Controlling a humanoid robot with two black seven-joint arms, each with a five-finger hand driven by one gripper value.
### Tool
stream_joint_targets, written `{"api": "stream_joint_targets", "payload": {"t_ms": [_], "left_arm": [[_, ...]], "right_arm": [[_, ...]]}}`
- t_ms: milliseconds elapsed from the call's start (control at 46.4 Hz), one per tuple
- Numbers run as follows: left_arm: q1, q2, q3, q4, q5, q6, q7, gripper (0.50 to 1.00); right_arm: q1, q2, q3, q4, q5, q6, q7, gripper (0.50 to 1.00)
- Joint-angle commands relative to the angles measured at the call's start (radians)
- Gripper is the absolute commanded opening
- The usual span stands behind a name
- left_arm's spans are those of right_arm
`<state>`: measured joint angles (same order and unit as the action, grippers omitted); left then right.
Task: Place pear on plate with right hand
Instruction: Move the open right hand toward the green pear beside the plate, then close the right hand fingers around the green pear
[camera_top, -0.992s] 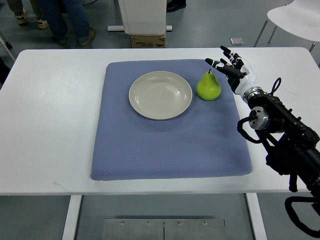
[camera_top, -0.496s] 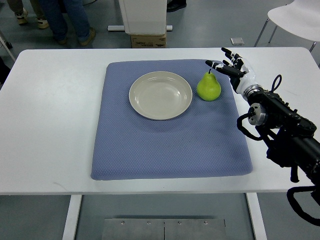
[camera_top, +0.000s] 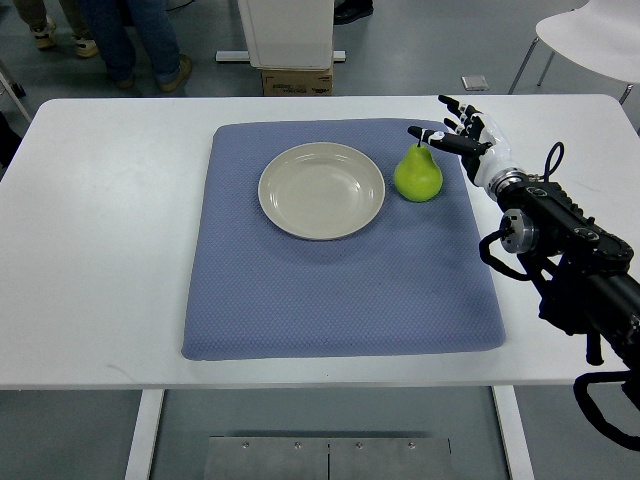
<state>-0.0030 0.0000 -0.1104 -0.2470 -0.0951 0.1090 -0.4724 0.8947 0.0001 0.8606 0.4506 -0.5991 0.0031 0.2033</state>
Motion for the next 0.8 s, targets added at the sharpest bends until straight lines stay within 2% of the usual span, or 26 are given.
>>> {"api": "stream_joint_targets", "payload": {"t_ms": [0, 474, 668, 776], "left_arm": [[0.000, 0.000, 0.000, 0.000, 0.000, 0.000, 0.000, 1.000], [0.000, 0.000, 0.000, 0.000, 0.000, 0.000, 0.000, 1.000], [0.000, 0.000, 0.000, 0.000, 0.000, 0.000, 0.000, 1.000], [0.000, 0.000, 0.000, 0.000, 0.000, 0.000, 0.000, 1.000]], "right_arm": [[0.000, 0.000, 0.000, 0.000, -0.025, 0.017, 0.010, 1.000], [-0.026, 0.000, -0.049, -0.010, -0.130, 0.081, 0.077, 1.000], [-0.026, 0.000, -0.049, -0.049, -0.149, 0.080, 0.082, 0.995], [-0.020, 0.000, -0.049, -0.104, -0.179, 0.080, 0.114, 0.995]]}}
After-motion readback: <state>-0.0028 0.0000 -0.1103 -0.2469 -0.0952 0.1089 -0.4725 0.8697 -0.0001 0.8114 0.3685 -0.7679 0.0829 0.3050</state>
